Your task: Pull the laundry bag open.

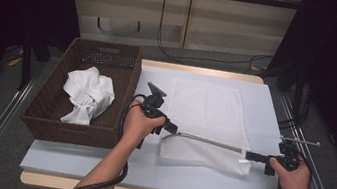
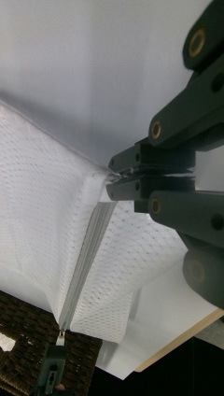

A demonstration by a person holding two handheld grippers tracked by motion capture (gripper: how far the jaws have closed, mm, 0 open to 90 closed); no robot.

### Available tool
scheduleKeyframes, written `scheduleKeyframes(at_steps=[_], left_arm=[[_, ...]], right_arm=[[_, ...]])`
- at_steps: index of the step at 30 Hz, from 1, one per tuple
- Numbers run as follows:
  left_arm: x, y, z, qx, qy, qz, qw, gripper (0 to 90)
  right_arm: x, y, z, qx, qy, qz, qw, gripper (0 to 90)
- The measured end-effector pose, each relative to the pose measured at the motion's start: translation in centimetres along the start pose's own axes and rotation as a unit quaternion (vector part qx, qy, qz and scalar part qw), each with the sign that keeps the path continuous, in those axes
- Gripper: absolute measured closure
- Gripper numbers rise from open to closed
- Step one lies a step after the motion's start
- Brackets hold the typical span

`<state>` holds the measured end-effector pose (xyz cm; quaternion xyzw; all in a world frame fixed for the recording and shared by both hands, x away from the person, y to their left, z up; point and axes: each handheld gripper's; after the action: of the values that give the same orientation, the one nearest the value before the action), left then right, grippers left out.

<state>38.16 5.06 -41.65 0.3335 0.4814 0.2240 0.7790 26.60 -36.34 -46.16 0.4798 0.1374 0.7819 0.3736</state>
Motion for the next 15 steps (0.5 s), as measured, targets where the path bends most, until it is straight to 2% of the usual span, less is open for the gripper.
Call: scheduleKeyframes(at_steps=[6,8,10,15], left_arm=[[-0.01,0.04,-0.01,-0.003,0.005,-0.002,1.0000,86.8],[0.02,0.12,0.01,-0.002,0.003,0.004,1.0000,86.8],[-0.02,0.18,-0.03,-0.007,0.008,0.002,0.9999,86.8],[0.03,0.42,-0.06,-0.005,0.004,0.004,1.0000,86.8]], right_arm=[[0.00,0.04,0.00,-0.001,0.000,0.002,1.0000,87.5],[0.01,0.04,0.00,-0.001,0.000,0.004,1.0000,87.5],[-0.01,0.04,0.01,-0.002,-0.002,-0.001,1.0000,87.5],[-0.09,0.12,0.00,-0.001,-0.002,0.002,1.0000,87.5]])
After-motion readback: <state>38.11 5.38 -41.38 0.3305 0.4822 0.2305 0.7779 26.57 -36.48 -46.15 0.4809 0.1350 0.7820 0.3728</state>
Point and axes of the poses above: each handheld gripper's, and its own axes: y roughly backward along the jaws, z roughly out of its top, x roughly to its left, and after that the axes turned 5 degrees about z, right-handed
